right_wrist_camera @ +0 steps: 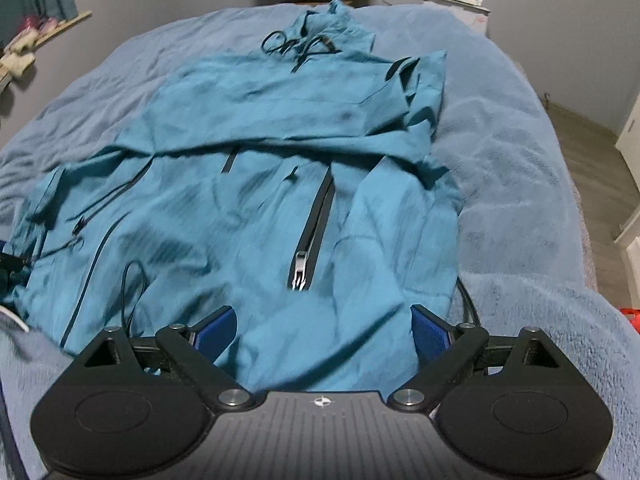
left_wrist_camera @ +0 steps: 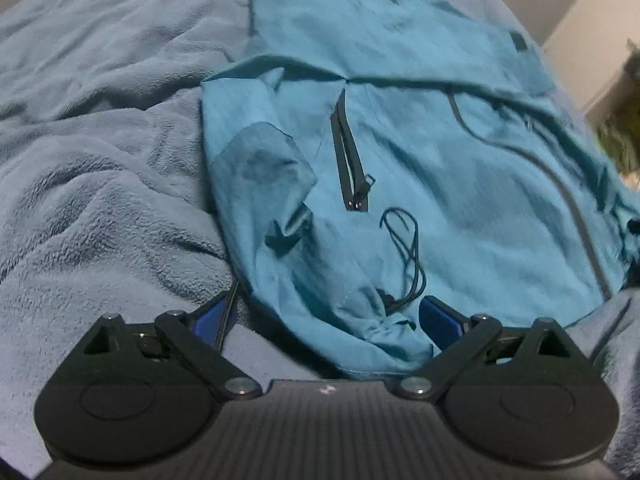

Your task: Fold large clothes

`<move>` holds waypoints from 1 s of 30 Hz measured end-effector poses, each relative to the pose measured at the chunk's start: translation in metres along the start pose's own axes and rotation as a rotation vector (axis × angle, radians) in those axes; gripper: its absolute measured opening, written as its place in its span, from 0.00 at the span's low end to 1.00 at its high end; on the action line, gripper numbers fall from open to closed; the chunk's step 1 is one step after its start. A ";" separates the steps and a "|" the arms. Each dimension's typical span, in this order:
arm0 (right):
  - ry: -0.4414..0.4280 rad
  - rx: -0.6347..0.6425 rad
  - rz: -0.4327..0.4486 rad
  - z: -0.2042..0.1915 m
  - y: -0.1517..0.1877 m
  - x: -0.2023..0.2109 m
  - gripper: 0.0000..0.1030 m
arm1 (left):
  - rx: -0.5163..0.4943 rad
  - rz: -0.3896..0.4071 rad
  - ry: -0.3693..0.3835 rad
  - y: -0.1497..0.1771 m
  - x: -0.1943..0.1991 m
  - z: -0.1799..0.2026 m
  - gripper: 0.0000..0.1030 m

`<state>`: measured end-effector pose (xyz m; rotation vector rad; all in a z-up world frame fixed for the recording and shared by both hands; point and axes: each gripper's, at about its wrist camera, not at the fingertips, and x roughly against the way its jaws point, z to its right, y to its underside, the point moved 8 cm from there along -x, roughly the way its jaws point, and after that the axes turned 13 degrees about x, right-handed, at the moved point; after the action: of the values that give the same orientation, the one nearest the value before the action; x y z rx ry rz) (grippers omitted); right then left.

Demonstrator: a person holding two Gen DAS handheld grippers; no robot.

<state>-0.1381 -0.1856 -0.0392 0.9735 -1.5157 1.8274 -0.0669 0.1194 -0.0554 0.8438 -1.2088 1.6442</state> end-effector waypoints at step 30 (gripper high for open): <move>-0.181 -0.115 -0.081 0.005 0.031 0.018 0.90 | -0.038 -0.112 0.061 0.013 -0.044 0.026 0.78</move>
<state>-0.1724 -0.1974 -0.0420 1.1523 -1.6432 1.6142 -0.0628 0.0812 -0.0913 0.8172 -1.1268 1.5418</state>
